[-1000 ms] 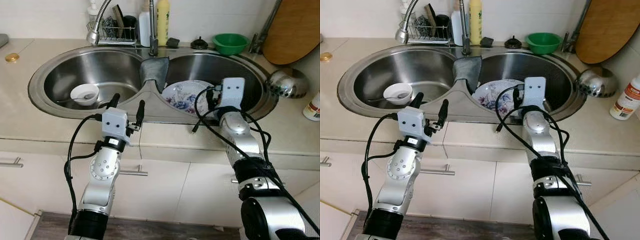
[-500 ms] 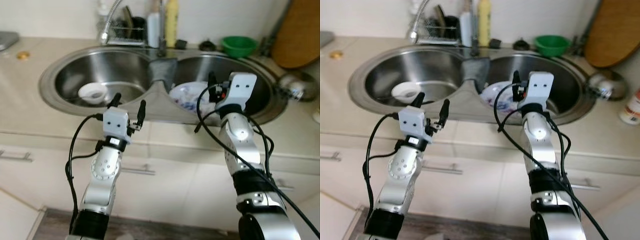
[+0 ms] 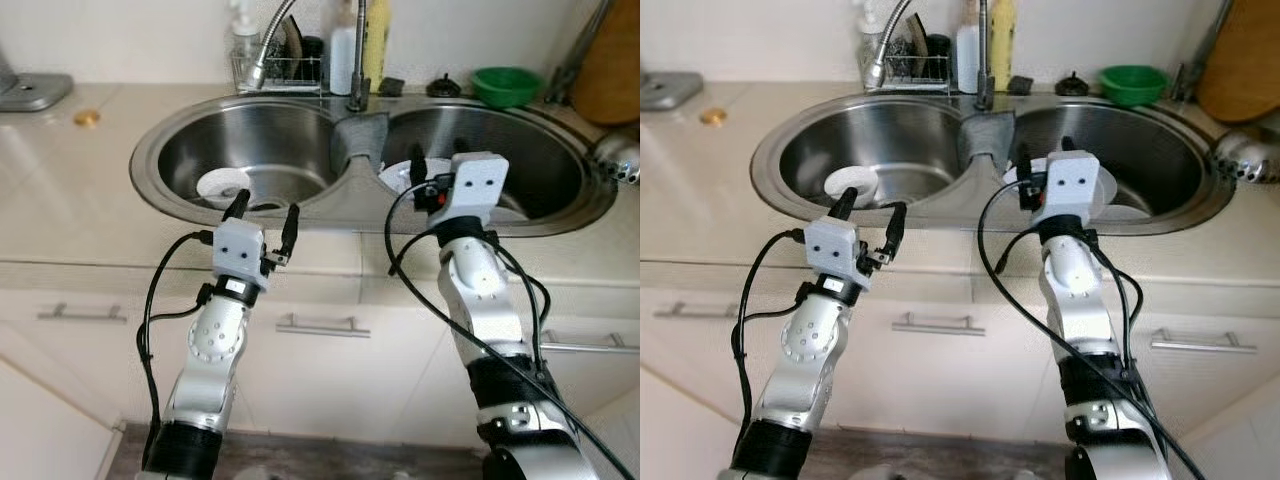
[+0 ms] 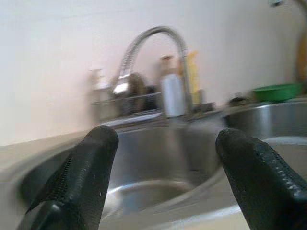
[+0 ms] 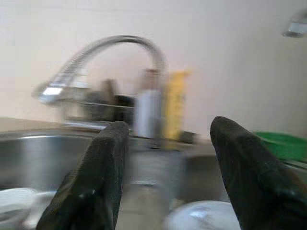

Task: Kitchen organization

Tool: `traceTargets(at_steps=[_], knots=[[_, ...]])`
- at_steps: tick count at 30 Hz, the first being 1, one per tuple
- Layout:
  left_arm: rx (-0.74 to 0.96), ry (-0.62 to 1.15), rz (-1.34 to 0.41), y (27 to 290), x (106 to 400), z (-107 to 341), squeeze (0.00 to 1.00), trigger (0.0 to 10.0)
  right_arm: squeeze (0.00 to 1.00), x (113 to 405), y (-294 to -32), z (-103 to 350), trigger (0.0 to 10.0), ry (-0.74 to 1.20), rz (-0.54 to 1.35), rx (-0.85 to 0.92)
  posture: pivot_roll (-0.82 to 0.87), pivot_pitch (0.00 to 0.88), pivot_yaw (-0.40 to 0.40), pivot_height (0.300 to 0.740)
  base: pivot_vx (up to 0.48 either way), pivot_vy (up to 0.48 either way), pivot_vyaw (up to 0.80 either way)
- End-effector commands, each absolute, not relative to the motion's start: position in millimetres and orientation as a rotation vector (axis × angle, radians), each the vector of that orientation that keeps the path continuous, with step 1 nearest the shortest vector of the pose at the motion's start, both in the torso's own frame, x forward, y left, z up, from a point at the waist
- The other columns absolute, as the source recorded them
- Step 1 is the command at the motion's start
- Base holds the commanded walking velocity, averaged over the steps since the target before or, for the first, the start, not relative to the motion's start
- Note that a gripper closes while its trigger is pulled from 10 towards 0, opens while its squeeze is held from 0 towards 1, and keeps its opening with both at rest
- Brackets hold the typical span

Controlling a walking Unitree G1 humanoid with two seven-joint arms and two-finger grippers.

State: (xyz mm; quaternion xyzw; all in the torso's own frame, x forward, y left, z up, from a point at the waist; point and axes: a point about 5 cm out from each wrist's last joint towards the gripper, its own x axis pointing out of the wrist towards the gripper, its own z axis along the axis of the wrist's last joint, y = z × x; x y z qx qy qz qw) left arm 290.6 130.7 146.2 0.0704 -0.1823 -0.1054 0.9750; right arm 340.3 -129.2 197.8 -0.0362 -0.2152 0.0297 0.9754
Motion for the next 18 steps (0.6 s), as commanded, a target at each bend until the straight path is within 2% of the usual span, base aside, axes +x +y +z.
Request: traceTargets(at_steps=[1, 18], knots=[[0.141, -0.384, -0.200, 133.7, 291.3, 150.6, 0.00, 10.0, 0.00, 336.7, -121.5, 206.3, 10.0, -0.488, 0.089, -0.100, -0.01, 0.000, -0.010, 0.740, 0.000, 0.480, 0.00], [0.138, -0.384, -0.202, 133.3, 292.1, 151.3, 0.00, 10.0, 0.00, 330.4, -120.0, 202.2, 10.0, -0.496, 0.107, -0.143, -0.02, 0.000, -0.011, 0.740, 0.000, 0.480, 0.00]])
